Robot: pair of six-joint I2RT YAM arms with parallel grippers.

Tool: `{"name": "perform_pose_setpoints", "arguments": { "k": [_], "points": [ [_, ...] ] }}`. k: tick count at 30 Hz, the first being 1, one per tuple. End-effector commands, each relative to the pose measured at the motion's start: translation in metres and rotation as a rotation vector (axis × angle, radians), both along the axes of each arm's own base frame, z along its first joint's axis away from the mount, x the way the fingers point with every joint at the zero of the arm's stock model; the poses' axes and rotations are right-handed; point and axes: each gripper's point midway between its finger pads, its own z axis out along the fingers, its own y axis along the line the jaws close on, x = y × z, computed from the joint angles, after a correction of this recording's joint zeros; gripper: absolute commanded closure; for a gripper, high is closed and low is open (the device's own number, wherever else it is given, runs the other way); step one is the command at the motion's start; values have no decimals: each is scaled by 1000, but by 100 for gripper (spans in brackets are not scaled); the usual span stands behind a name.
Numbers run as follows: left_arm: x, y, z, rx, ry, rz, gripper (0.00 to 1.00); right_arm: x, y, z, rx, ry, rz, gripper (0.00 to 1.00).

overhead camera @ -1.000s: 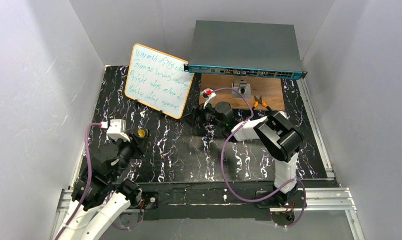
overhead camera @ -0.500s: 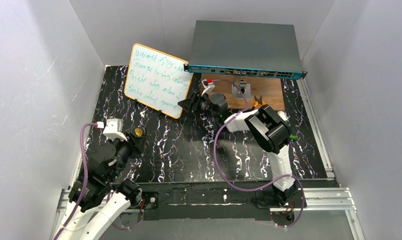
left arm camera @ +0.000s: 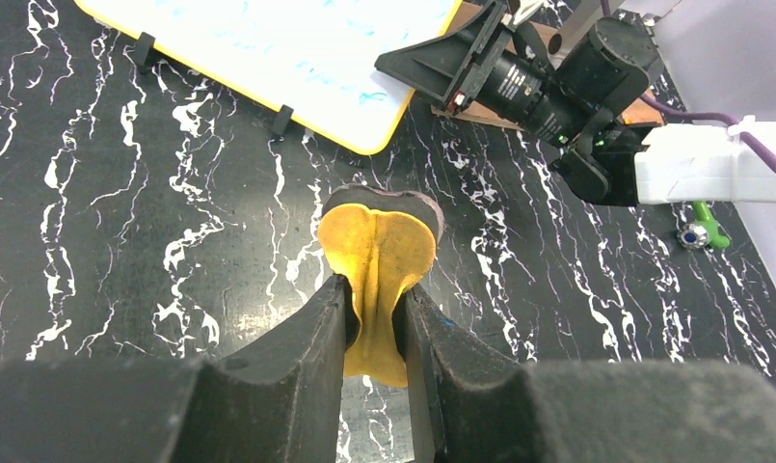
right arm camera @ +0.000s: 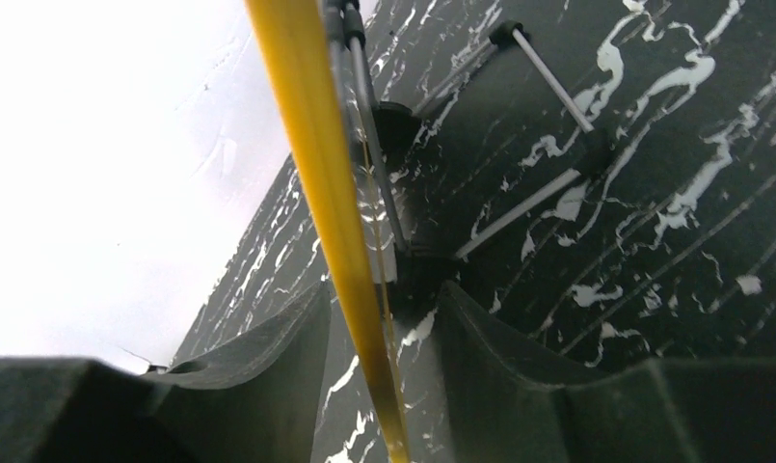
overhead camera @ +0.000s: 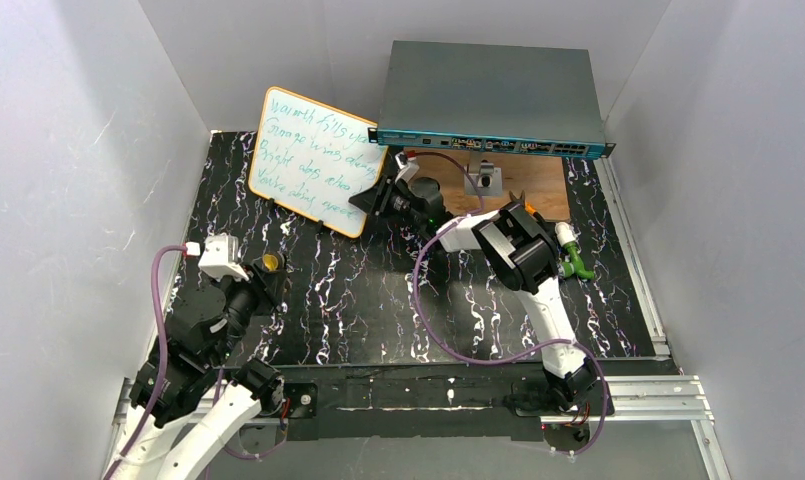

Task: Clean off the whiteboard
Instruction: Pick up the whiteboard from the whiteboard stand.

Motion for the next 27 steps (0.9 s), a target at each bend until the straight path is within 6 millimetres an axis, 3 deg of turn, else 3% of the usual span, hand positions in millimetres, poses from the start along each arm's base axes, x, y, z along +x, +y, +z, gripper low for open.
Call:
{"name": "perform_pose_setpoints", "arguments": {
  "k": [1,4,9,22,27],
  "points": [
    [2,4,7,31,0,13,100,8,16,26,59,-50,31,51],
    [2,3,7,32,3,7,100,12,20,27,65,-50,32,59],
    [2,2,6,30,3,3,100,3,21,37,122,-54,82,98],
    [-4,1,18,12,-26,-20,100,-44,26,146,439,-144,266,99],
    [-7,2,19,5,-30,-25,100,-53,28,156,455,-179,287,99]
  ]
}}
